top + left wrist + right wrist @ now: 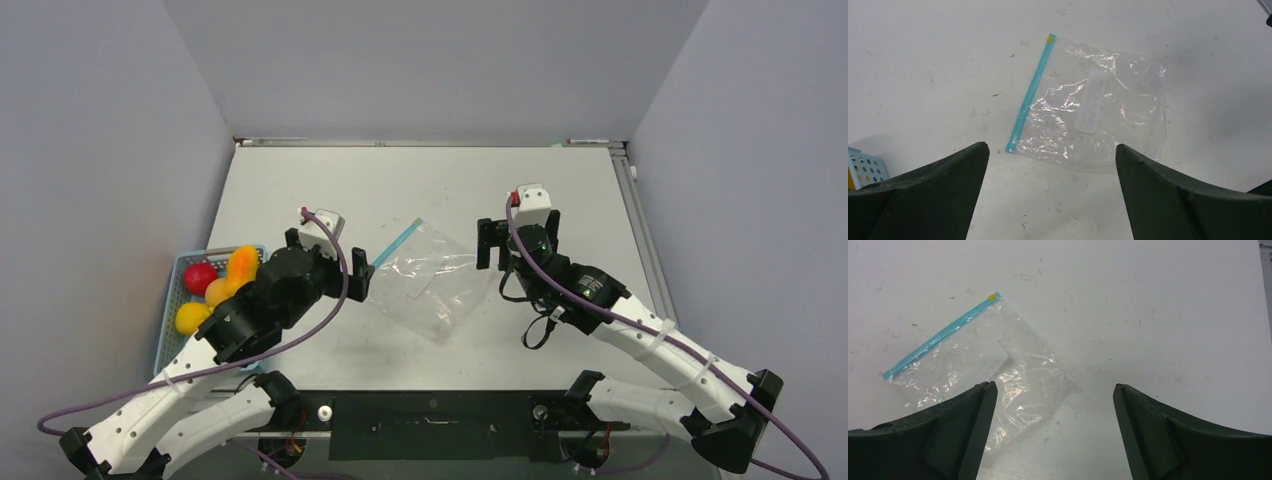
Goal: Place the food in the zip-top bag and seal the zipper
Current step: Move the bin to the center of the board.
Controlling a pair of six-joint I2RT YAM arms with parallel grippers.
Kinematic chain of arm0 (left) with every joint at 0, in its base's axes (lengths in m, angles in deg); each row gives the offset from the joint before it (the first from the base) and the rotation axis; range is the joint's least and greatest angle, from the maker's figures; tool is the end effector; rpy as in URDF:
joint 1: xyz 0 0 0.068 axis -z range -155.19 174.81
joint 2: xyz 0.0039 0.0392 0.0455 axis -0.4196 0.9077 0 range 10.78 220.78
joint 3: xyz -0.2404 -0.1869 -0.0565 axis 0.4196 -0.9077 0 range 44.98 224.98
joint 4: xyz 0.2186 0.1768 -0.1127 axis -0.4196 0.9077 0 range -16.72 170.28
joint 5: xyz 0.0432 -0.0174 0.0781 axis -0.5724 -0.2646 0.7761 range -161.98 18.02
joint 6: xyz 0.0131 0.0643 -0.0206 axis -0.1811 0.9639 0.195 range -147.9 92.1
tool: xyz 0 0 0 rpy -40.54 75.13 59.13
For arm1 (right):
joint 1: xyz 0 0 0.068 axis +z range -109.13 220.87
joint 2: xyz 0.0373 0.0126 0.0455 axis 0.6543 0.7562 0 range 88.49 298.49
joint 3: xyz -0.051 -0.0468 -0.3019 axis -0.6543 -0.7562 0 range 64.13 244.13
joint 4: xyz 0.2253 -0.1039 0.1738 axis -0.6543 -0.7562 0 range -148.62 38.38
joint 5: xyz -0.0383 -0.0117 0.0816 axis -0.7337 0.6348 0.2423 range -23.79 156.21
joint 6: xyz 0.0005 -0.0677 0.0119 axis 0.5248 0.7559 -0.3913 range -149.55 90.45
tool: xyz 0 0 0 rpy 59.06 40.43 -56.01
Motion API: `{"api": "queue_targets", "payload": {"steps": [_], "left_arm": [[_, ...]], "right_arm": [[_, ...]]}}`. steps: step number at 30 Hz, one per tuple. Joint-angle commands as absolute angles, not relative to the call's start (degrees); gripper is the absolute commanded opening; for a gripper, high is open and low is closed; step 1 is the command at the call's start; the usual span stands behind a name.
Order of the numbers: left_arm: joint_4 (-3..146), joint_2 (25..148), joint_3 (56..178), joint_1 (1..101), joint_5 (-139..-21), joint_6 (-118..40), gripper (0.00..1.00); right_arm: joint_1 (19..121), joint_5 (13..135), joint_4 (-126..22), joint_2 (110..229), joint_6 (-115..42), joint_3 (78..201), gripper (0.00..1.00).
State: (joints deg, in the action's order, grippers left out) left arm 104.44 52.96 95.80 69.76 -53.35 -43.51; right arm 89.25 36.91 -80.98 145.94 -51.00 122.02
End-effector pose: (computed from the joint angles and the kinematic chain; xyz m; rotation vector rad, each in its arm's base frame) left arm 0.1469 -0.1215 0.3705 0.2870 1.9400 -0.3806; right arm 0.1883 0.1711 0.3711 -0.1649 2.0079 0.2457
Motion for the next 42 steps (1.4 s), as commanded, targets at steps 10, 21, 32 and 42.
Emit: {"api": "queue_targets", "payload": {"steps": [10, 21, 32, 42], "left_arm": [[103.72, 51.93, 95.59, 69.57, -52.11, -42.84, 0.96], [104.98, 52.31, 95.69, 69.54, -48.75, -42.88, 0.96], [106.83, 52.01, 96.46, 69.71, -45.88, -43.25, 0.96], [116.31, 52.96, 100.47, 69.72, -39.55, -47.59, 0.96]], "right_arm": [[89.49, 42.67, -80.67, 145.16, -46.36, 121.08, 0.9], [92.35, 46.64, -81.27, 152.2, -45.48, 121.66, 0.9], [97.12, 43.4, -80.46, 159.61, -47.82, 122.02, 0.91], [98.17, 41.91, -79.28, 165.94, -50.18, 121.08, 0.92]]}}
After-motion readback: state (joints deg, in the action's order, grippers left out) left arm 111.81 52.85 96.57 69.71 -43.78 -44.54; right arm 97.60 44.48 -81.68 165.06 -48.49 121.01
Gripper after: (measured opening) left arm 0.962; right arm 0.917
